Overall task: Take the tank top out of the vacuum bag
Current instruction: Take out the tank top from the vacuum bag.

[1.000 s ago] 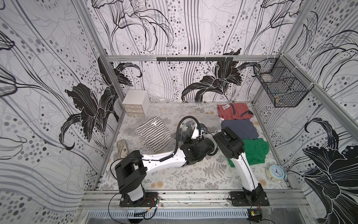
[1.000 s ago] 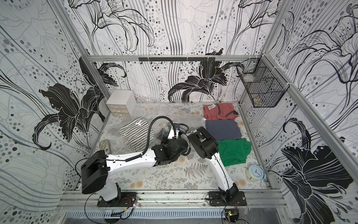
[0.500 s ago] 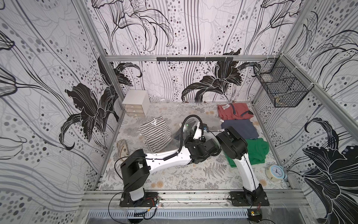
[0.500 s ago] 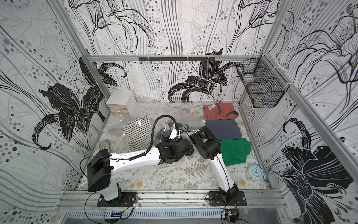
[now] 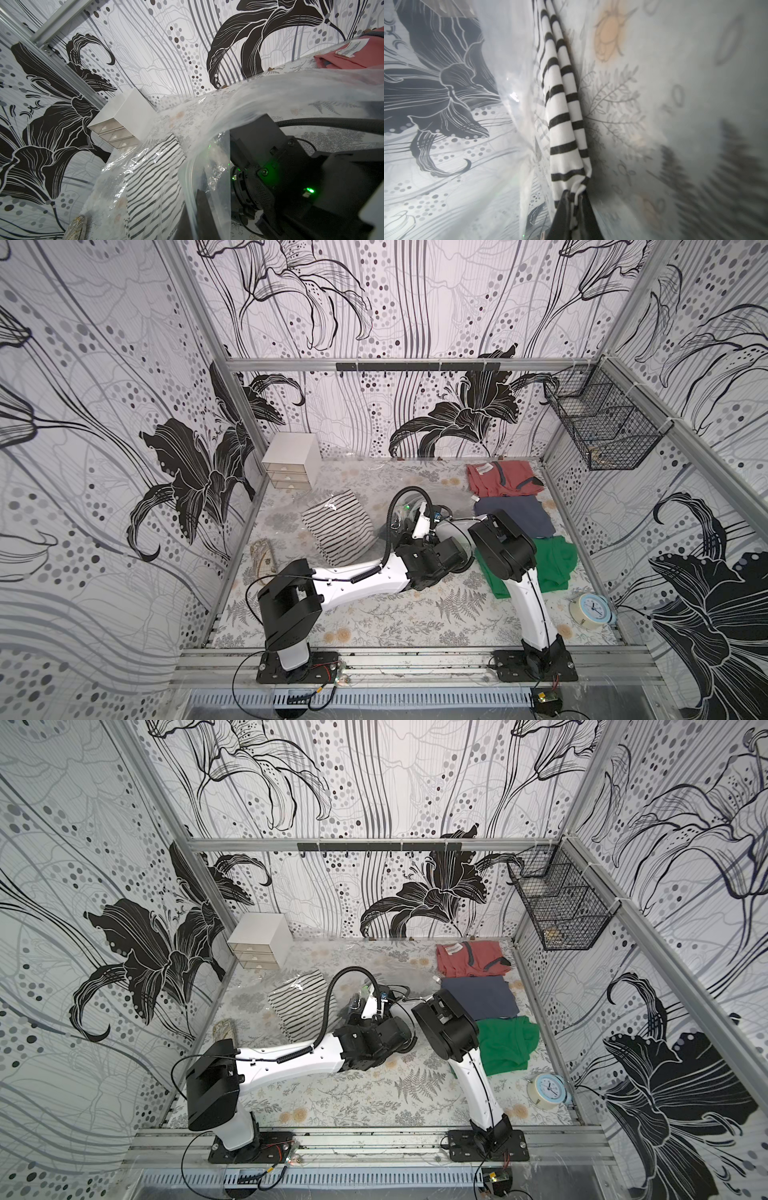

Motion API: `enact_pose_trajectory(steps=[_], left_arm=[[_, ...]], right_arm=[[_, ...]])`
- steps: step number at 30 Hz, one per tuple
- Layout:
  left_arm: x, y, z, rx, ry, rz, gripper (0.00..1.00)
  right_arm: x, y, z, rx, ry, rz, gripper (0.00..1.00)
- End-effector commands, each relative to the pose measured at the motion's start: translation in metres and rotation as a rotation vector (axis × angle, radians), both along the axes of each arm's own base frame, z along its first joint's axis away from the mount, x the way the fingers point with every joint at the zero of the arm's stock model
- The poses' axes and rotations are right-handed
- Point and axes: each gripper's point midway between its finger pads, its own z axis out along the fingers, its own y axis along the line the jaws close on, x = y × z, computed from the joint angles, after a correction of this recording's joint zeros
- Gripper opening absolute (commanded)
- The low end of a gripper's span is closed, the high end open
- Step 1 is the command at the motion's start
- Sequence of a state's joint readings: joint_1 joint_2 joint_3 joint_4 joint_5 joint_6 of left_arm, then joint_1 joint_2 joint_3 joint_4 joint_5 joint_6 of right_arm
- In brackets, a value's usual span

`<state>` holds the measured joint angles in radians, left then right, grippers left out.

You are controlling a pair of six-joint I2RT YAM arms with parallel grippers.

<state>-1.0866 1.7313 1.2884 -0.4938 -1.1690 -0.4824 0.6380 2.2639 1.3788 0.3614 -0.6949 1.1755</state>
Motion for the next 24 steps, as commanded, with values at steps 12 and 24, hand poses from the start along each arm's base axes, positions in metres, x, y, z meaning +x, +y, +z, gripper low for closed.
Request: enact_pose_trajectory(steps=[12, 24], left_arm=[[-0.004, 0.013, -0.007, -0.021, -0.014, 0.032, 0.0], [-0.013, 0.032, 0.001, -0.052, -0.053, 0.058, 0.0]], right_arm=[[0.006, -0.038, 0.041, -0.02, -0.088, -0.034, 0.0], [-0.012, -0.078, 0.024, -0.124, -0.081, -0.053, 0.0]])
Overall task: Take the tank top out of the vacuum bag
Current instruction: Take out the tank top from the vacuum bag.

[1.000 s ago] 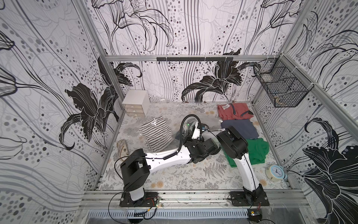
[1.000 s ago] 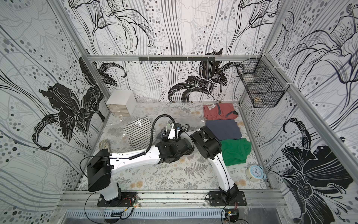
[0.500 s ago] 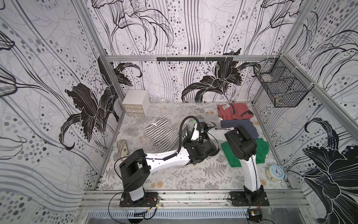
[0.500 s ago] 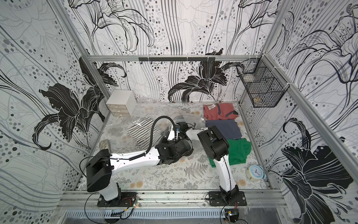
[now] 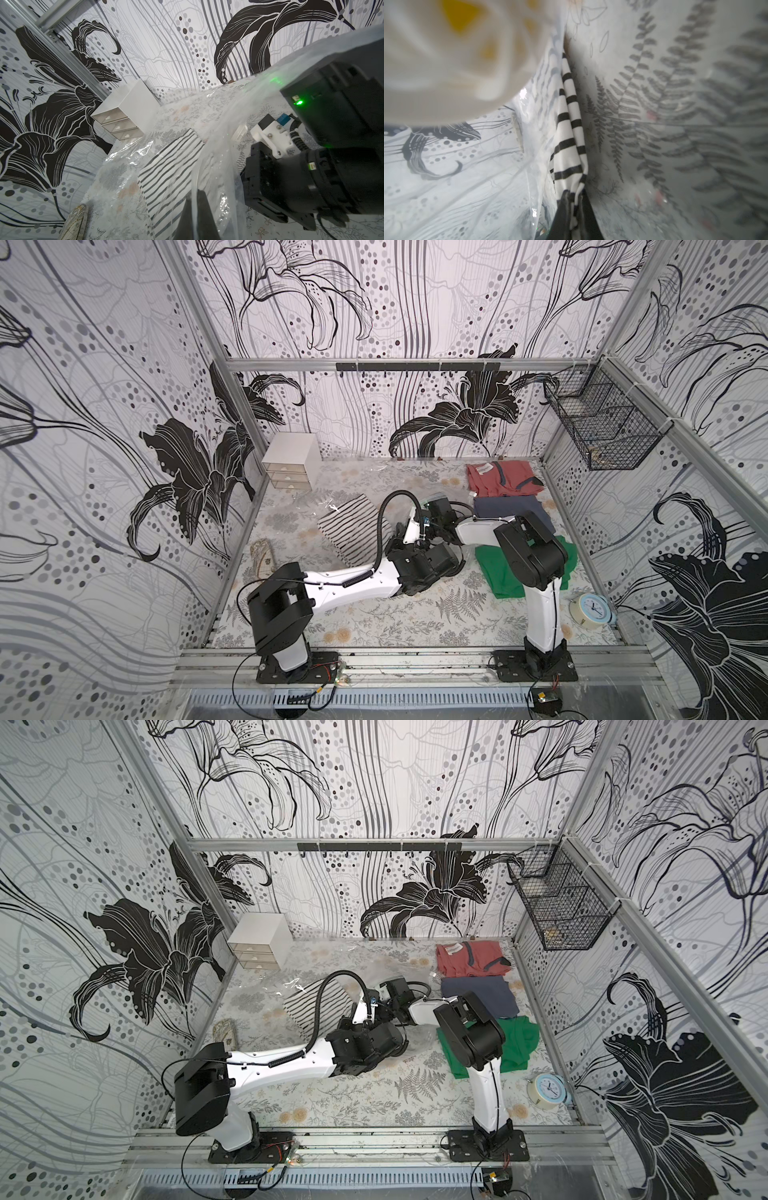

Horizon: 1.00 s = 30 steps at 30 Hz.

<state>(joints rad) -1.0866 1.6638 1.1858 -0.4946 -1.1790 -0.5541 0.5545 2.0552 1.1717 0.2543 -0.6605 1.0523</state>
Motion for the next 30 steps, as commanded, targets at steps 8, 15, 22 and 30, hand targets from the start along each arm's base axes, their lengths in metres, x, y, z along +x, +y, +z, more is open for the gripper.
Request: enact_pose_trajectory(steps=[8, 15, 22, 30], left_arm=[[-0.003, 0.014, 0.011, -0.028, -0.056, 0.04, 0.0], [-0.002, 0.013, 0.019, -0.034, -0.078, 0.03, 0.0], [0.002, -0.001, 0.016, -0.023, -0.067, -0.001, 0.0], [0.003, -0.008, 0.007, -0.005, -0.05, -0.017, 0.0]], right_arm=[[-0.004, -0.037, 0.008, -0.112, -0.068, -0.023, 0.0], [-0.009, -0.037, -0.006, -0.102, -0.056, -0.026, 0.0], [-0.005, -0.023, 0.009, -0.063, -0.079, 0.008, 0.0], [0.001, -0.013, 0.05, 0.007, -0.113, 0.027, 0.0]])
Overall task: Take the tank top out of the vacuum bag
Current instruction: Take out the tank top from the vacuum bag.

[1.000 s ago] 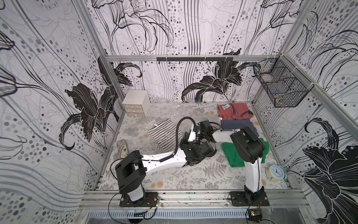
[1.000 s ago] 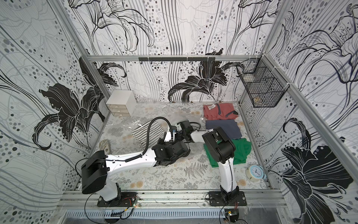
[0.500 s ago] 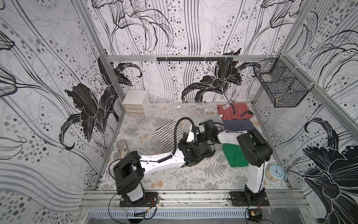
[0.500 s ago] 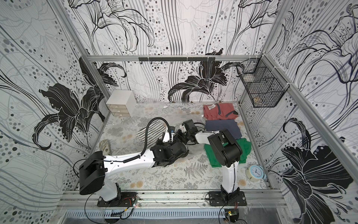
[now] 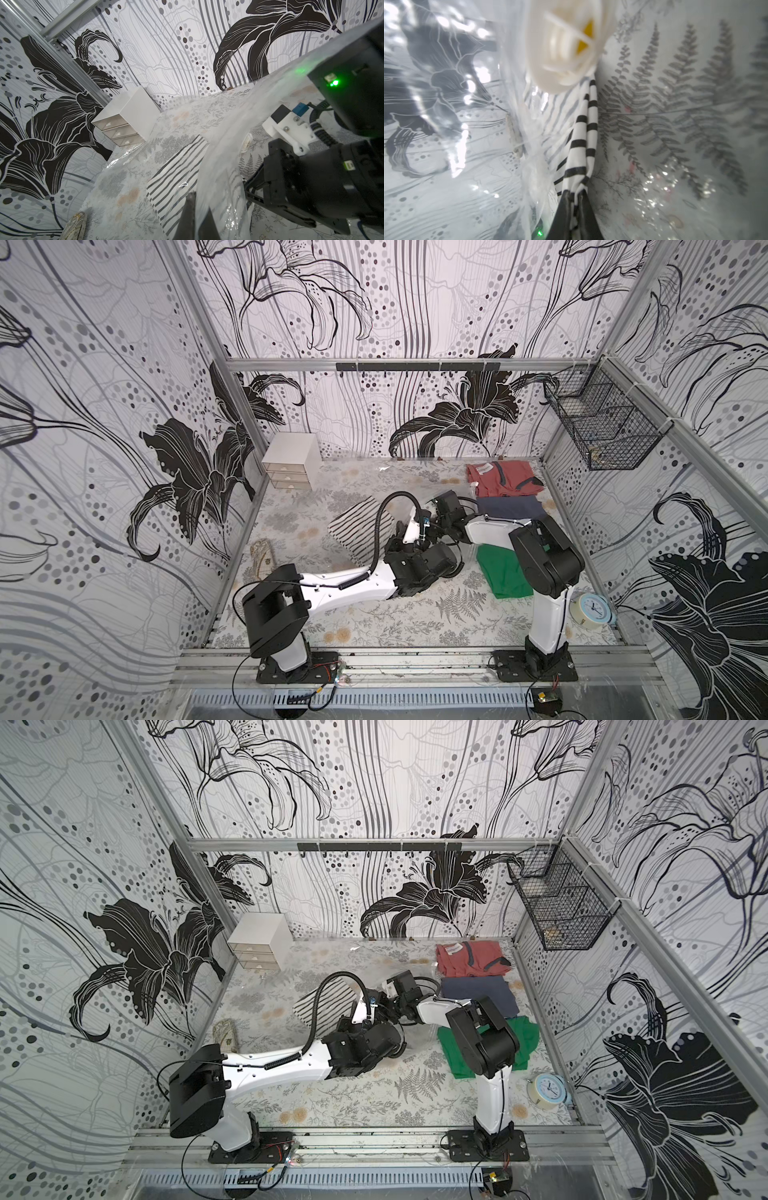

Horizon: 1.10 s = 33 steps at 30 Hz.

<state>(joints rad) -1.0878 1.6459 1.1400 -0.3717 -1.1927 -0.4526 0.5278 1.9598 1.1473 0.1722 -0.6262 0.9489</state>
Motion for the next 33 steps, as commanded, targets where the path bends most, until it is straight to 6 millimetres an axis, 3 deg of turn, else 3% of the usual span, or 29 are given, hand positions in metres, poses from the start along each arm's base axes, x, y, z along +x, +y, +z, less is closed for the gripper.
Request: enact_pose_trajectory(steps=[1, 15, 20, 28, 33], left_arm=[[0.002, -0.006, 0.004, -0.017, -0.022, 0.002, 0.0], [0.001, 0.001, 0.0, -0.015, -0.016, 0.023, 0.0], [0.001, 0.002, -0.001, -0.023, -0.014, 0.022, 0.0], [0.003, -0.005, -0.004, -0.014, -0.002, 0.007, 0.0], [0.006, -0.02, -0.007, -0.028, 0.021, -0.056, 0.0]], right_arm=[[-0.001, 0.006, 0.03, 0.061, -0.02, 0.029, 0.0], [-0.015, -0.039, 0.033, 0.003, -0.007, 0.003, 0.0], [-0.022, -0.055, 0.02, -0.084, -0.013, 0.007, 0.0], [-0.015, -0.055, 0.019, -0.08, -0.012, -0.004, 0.0], [-0.013, -0.055, 0.016, -0.086, -0.01, -0.012, 0.16]])
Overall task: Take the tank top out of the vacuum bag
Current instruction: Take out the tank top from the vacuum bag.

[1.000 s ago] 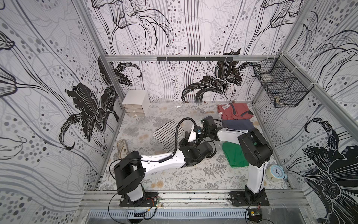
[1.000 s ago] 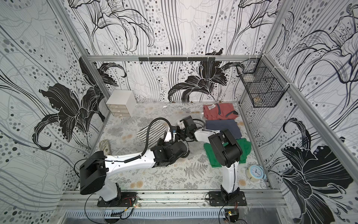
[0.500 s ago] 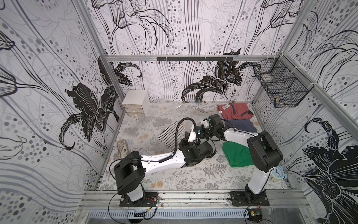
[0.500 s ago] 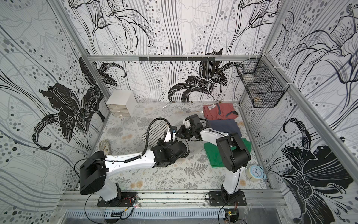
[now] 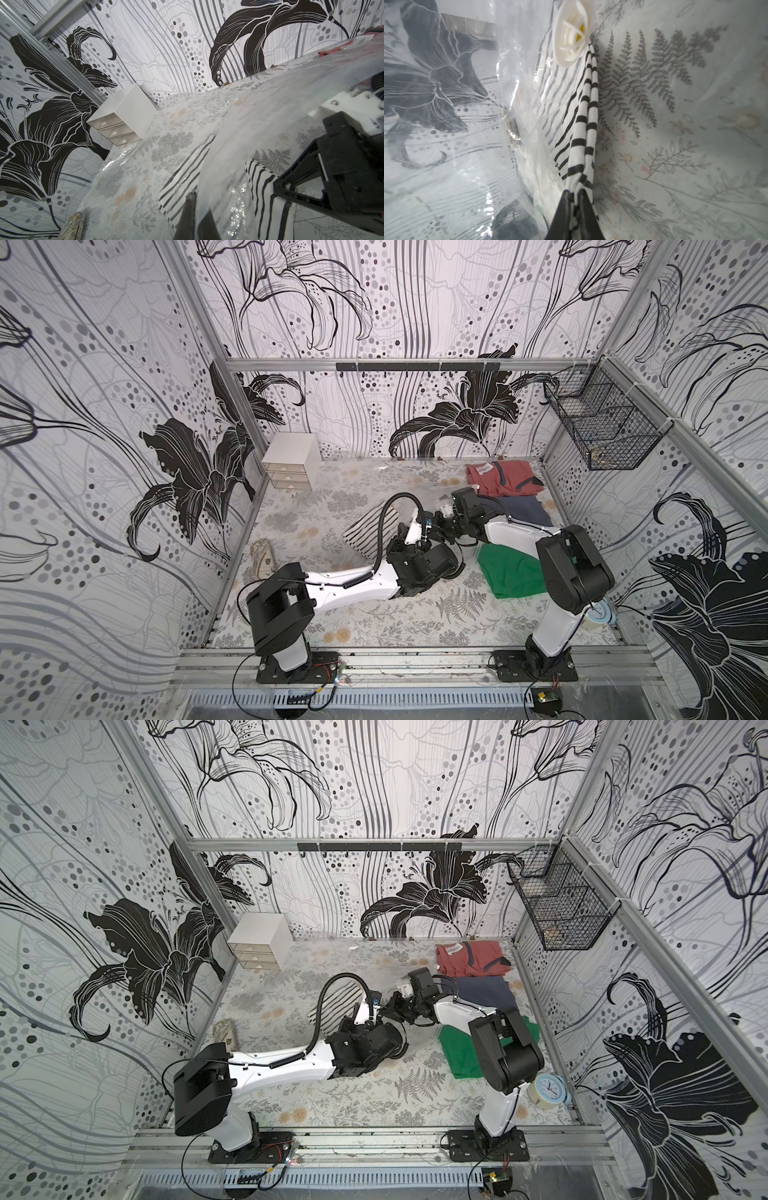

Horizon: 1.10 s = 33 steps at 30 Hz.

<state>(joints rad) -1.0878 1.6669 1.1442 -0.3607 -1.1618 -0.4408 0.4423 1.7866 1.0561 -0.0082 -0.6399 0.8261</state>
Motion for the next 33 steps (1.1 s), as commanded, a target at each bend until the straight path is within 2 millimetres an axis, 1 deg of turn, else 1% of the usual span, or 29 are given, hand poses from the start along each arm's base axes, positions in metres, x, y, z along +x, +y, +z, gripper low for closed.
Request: enact_pose_trajectory(steps=[1, 3, 5, 7, 10, 12, 13, 14, 17, 20, 22, 24, 25, 26, 31, 33], left_arm=[[0.005, -0.019, 0.001, -0.044, 0.001, -0.06, 0.0], [0.003, -0.028, -0.002, -0.063, 0.008, -0.104, 0.0], [0.002, -0.032, -0.007, -0.079, 0.025, -0.123, 0.0], [0.003, -0.035, -0.012, -0.079, 0.037, -0.132, 0.0], [0.002, -0.041, -0.015, -0.076, 0.05, -0.157, 0.0], [0.002, -0.042, -0.018, -0.077, 0.055, -0.16, 0.0], [0.002, -0.042, -0.018, -0.077, 0.058, -0.161, 0.0], [0.001, -0.042, -0.019, -0.078, 0.06, -0.16, 0.0], [0.002, -0.042, -0.021, -0.075, 0.063, -0.16, 0.0], [0.002, -0.043, -0.022, -0.07, 0.066, -0.162, 0.0], [0.003, -0.044, -0.023, -0.067, 0.065, -0.166, 0.0], [0.003, -0.046, -0.023, -0.071, 0.062, -0.172, 0.0], [0.003, -0.048, -0.024, -0.073, 0.063, -0.176, 0.0], [0.004, -0.048, -0.024, -0.072, 0.063, -0.177, 0.0], [0.003, -0.048, -0.022, -0.073, 0.056, -0.177, 0.0], [0.003, -0.046, -0.02, -0.075, 0.046, -0.172, 0.0]], right_arm=[[0.004, -0.006, -0.004, -0.039, -0.001, -0.011, 0.19], [0.001, -0.012, -0.006, -0.079, -0.008, -0.02, 0.27], [-0.002, -0.025, -0.013, -0.147, -0.01, -0.046, 0.37], [-0.007, -0.036, -0.019, -0.203, -0.014, -0.066, 0.44], [-0.016, -0.047, -0.027, -0.232, -0.002, -0.091, 0.49], [-0.024, -0.055, -0.036, -0.257, 0.021, -0.112, 0.53], [-0.029, -0.06, -0.044, -0.273, 0.045, -0.12, 0.55], [-0.031, -0.063, -0.038, -0.266, 0.033, -0.134, 0.57], [-0.041, -0.068, -0.044, -0.253, 0.062, -0.154, 0.61], [-0.05, -0.063, -0.048, -0.179, 0.1, -0.171, 0.63], [-0.054, -0.056, -0.052, -0.107, 0.129, -0.175, 0.64], [-0.056, -0.049, -0.058, -0.069, 0.162, -0.168, 0.65], [-0.054, -0.045, -0.057, -0.05, 0.16, -0.171, 0.68], [-0.056, -0.043, -0.068, -0.051, 0.185, -0.174, 0.68], [-0.057, -0.021, -0.088, -0.002, 0.23, -0.19, 0.68], [-0.052, -0.012, -0.092, 0.055, 0.235, -0.217, 0.66]])
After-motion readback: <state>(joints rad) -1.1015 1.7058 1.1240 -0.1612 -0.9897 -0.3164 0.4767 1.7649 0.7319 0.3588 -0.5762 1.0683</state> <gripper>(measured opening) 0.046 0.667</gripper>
